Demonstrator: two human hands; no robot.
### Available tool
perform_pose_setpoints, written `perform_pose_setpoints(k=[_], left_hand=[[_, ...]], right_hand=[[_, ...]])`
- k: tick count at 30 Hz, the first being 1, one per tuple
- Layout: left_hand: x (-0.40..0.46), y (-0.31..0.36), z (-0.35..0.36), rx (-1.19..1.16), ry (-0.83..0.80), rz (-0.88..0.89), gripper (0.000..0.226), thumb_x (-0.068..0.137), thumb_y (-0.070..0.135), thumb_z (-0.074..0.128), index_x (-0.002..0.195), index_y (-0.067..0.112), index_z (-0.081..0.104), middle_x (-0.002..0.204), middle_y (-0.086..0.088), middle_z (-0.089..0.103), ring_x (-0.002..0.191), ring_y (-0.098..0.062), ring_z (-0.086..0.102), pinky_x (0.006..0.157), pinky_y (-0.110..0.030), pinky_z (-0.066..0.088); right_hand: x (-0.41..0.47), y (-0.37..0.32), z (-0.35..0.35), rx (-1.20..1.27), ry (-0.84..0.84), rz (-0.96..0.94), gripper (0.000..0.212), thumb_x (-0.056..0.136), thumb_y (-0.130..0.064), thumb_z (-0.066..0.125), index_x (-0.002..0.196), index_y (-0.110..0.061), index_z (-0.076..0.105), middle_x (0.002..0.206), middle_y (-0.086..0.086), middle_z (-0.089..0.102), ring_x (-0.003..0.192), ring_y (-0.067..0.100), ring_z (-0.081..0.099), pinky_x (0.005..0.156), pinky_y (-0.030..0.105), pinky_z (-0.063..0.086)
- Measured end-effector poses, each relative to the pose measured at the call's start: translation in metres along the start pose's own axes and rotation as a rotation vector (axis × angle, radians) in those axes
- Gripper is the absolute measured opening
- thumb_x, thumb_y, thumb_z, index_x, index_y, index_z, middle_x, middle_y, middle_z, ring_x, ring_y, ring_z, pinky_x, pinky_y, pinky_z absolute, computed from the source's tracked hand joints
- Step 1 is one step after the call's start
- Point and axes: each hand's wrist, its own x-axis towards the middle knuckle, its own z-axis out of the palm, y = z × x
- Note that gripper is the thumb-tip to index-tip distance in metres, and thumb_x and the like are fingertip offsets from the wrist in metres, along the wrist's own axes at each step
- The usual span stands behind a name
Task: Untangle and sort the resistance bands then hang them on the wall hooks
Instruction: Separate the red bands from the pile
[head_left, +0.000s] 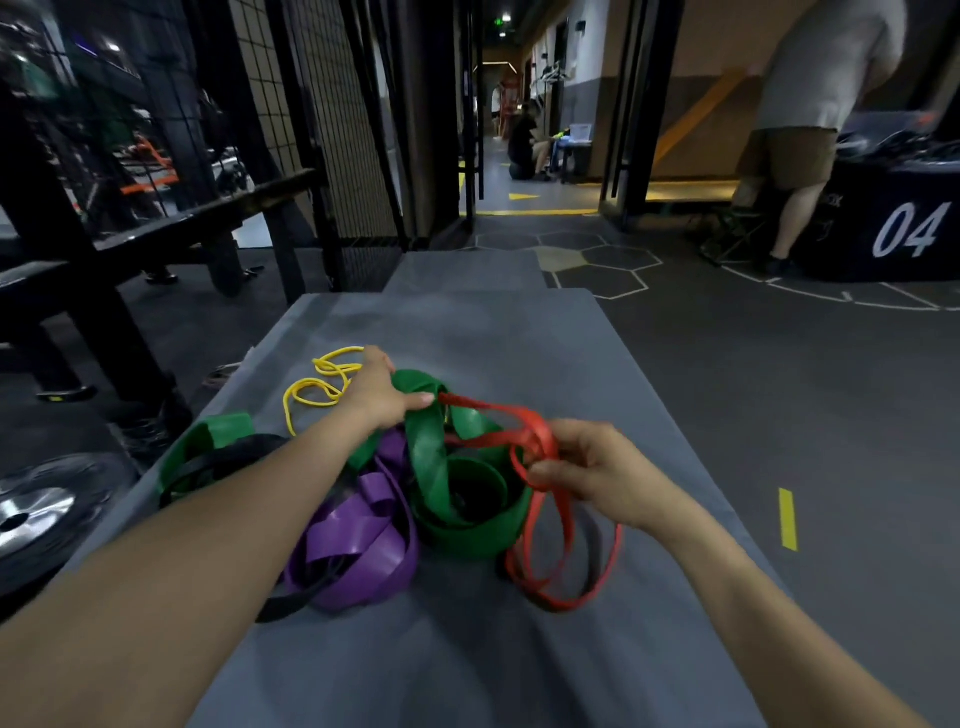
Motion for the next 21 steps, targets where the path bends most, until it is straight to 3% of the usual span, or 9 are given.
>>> perform_pose_setpoints(k=[3,5,10,12,14,16,18,21], left_hand=[[-0.004,0.002,0.006,0.154,0.009,-0.009,0.064,0.075,0.029,0.075,0.117,0.005,0.033,0.116,-0.015,0.053,0.108,-0.032,0.054,0.088,-0.040,0.043],[-0.009,0.005,0.010,0.222,0.004,-0.008,0.066,0.074,0.032,0.076,0.119,0.007,0.034,0.122,-0.013,0.054,0.113,-0.033,0.054,0.093,-0.041,0.043],[-0.039,0.020,0.023,0.486,0.091,0.164,0.060,0.072,0.033,0.076,0.120,0.018,0.043,0.127,-0.010,0.043,0.122,-0.030,0.043,0.099,-0.037,0.036],[-0.061,0.025,0.037,0.329,0.141,0.367,0.052,0.076,0.030,0.073,0.119,0.016,0.049,0.124,-0.008,0.043,0.118,-0.025,0.045,0.099,-0.030,0.033],[-0.088,0.030,0.053,0.044,0.003,0.511,0.044,0.081,0.025,0.069,0.118,0.008,0.053,0.120,-0.011,0.048,0.114,-0.023,0.049,0.094,-0.016,0.030],[-0.112,0.034,0.069,-0.149,-0.258,0.533,0.050,0.082,0.024,0.069,0.124,0.006,0.049,0.122,-0.010,0.050,0.117,-0.017,0.049,0.095,-0.011,0.031],[-0.127,0.036,0.084,-0.222,-0.478,0.520,0.054,0.077,0.025,0.072,0.124,0.015,0.046,0.121,-0.002,0.053,0.112,-0.006,0.050,0.093,-0.007,0.035],[-0.137,0.035,0.104,-0.170,-0.586,0.371,0.045,0.082,0.010,0.067,0.123,0.012,0.050,0.111,0.000,0.054,0.091,0.004,0.054,0.077,0.004,0.035]], right_hand=[[-0.009,-0.011,-0.012,0.304,0.187,-0.014,0.019,0.089,0.005,0.051,0.094,-0.012,0.058,0.065,-0.002,0.061,0.057,0.004,0.057,0.057,0.017,0.050],[-0.010,-0.017,-0.020,0.459,0.301,-0.016,0.020,0.091,0.002,0.046,0.095,-0.014,0.056,0.058,-0.006,0.058,0.054,0.005,0.055,0.058,0.020,0.051],[-0.015,-0.021,-0.025,0.386,0.401,0.086,0.018,0.096,-0.005,0.044,0.086,-0.016,0.054,0.064,0.000,0.049,0.047,0.003,0.048,0.046,0.015,0.044],[-0.016,-0.018,-0.024,0.411,0.416,0.153,0.016,0.096,-0.006,0.043,0.089,-0.015,0.054,0.069,0.001,0.052,0.046,0.004,0.049,0.044,0.016,0.045],[-0.017,-0.018,-0.021,0.478,0.414,0.180,0.017,0.096,-0.004,0.042,0.089,-0.013,0.054,0.070,0.002,0.054,0.045,0.004,0.051,0.045,0.019,0.046],[-0.017,-0.024,-0.019,0.540,0.389,0.180,0.020,0.096,-0.003,0.041,0.085,-0.013,0.055,0.066,-0.001,0.058,0.044,0.003,0.053,0.044,0.017,0.046],[-0.019,-0.031,-0.020,0.569,0.373,0.159,0.021,0.096,-0.002,0.042,0.083,-0.012,0.056,0.059,-0.004,0.061,0.044,0.003,0.054,0.044,0.015,0.045],[-0.025,-0.030,-0.033,0.496,0.462,0.146,0.021,0.094,0.001,0.044,0.084,-0.012,0.057,0.061,-0.002,0.058,0.045,0.003,0.052,0.047,0.014,0.046]])
